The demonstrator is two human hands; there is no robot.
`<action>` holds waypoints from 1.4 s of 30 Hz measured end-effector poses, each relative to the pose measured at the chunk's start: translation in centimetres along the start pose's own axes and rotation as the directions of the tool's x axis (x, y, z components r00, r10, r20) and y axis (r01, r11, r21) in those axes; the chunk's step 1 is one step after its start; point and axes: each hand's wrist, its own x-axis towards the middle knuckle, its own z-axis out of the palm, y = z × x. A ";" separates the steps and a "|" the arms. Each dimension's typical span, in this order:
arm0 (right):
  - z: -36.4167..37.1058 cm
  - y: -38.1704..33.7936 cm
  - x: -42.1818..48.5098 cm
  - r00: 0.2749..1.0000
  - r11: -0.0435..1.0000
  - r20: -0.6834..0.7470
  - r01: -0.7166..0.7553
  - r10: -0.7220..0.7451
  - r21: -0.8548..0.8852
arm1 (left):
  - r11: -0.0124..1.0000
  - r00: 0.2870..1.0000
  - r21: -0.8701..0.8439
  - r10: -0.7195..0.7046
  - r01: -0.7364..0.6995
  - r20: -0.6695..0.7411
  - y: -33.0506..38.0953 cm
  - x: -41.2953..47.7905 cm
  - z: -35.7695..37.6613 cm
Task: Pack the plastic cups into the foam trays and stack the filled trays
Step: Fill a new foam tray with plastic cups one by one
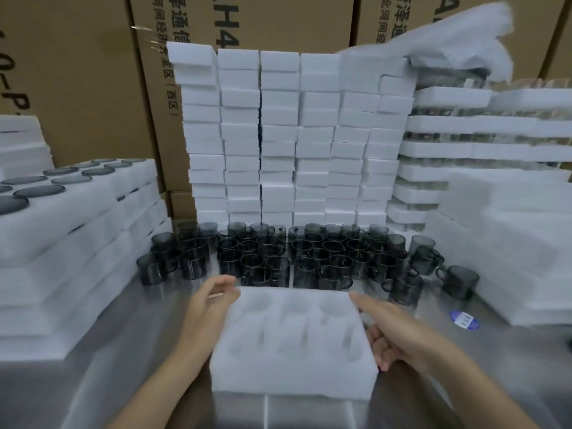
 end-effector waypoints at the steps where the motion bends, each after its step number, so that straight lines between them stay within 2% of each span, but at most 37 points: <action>1: -0.1 0.0 0.0 1.000 0.999 -0.024 -0.007 0.006 -0.032 | 1.000 1.000 -0.001 -0.006 0.006 0.013 0.0 0.0 0.0; 3: -0.5 0.1 0.3 0.979 0.990 -0.191 0.045 -0.070 -0.132 | 1.000 1.000 0.017 0.002 -0.002 0.027 0.1 -0.1 0.2; 4: -1.1 0.3 0.7 0.938 0.972 -0.307 0.093 -0.158 -0.217 | 1.000 1.000 0.018 0.008 -0.009 0.026 0.2 -0.1 0.3; 6: -2.8 1.0 1.5 0.782 0.900 -0.507 0.153 -0.362 -0.407 | 1.000 1.000 -0.003 0.012 -0.012 0.007 0.1 -0.1 0.3; 7: -3.6 1.4 1.8 0.712 0.874 -0.565 0.145 -0.418 -0.464 | 1.000 1.000 -0.018 0.009 -0.009 -0.003 0.0 -0.1 0.3; 9: -4.9 2.0 2.1 0.657 0.851 -0.610 0.097 -0.444 -0.515 | 0.999 1.000 -0.050 0.001 -0.001 -0.013 -0.1 0.0 0.4; 13: -5.8 2.8 2.5 0.682 0.814 -0.614 -0.046 -0.398 -0.579 | 0.999 1.000 -0.040 0.005 -0.006 -0.016 -0.3 0.1 0.2; 19: -5.6 2.7 2.8 0.642 0.821 -0.646 -0.042 -0.414 -0.569 | 0.999 1.000 -0.039 -0.004 0.003 -0.021 -0.2 0.4 0.0; 23: -6.1 3.0 3.0 0.672 0.838 -0.670 -0.135 -0.314 -0.528 | 0.999 0.999 -0.036 -0.013 0.012 -0.030 -0.2 0.3 0.0; 28: -5.7 2.6 2.8 0.637 0.891 -0.704 -0.057 -0.315 -0.450 | 0.999 1.000 -0.050 -0.010 0.010 -0.010 0.4 0.3 -0.3; 30: -5.1 2.0 2.0 0.576 0.882 -0.722 -0.002 -0.384 -0.471 | 0.998 0.998 -0.030 0.050 -0.051 -0.027 1.0 0.3 -0.8; 33: -2.9 0.0 0.2 0.501 0.835 -0.682 0.181 -0.533 -0.519 | 0.986 0.986 0.016 0.166 -0.166 -0.031 2.4 0.0 -1.1; 34: -1.7 -0.7 -0.5 0.481 0.796 -0.639 0.271 -0.599 -0.542 | 0.978 0.978 0.035 0.205 -0.204 -0.027 2.9 -0.3 -0.9; 36: 1.2 -1.8 -2.0 0.421 0.648 -0.496 0.429 -0.760 -0.629 | 0.942 0.950 0.137 0.310 -0.305 -0.019 3.6 -1.2 -0.3; 39: 5.3 -2.3 -4.0 0.282 0.390 -0.275 0.552 -0.919 -0.737 | 0.760 0.834 0.369 0.546 -0.534 0.082 4.6 -3.4 0.7; 42: 7.3 -2.2 -5.0 0.240 0.302 -0.192 0.604 -0.951 -0.737 | 0.516 0.650 0.445 0.724 -0.732 0.230 5.4 -5.1 1.3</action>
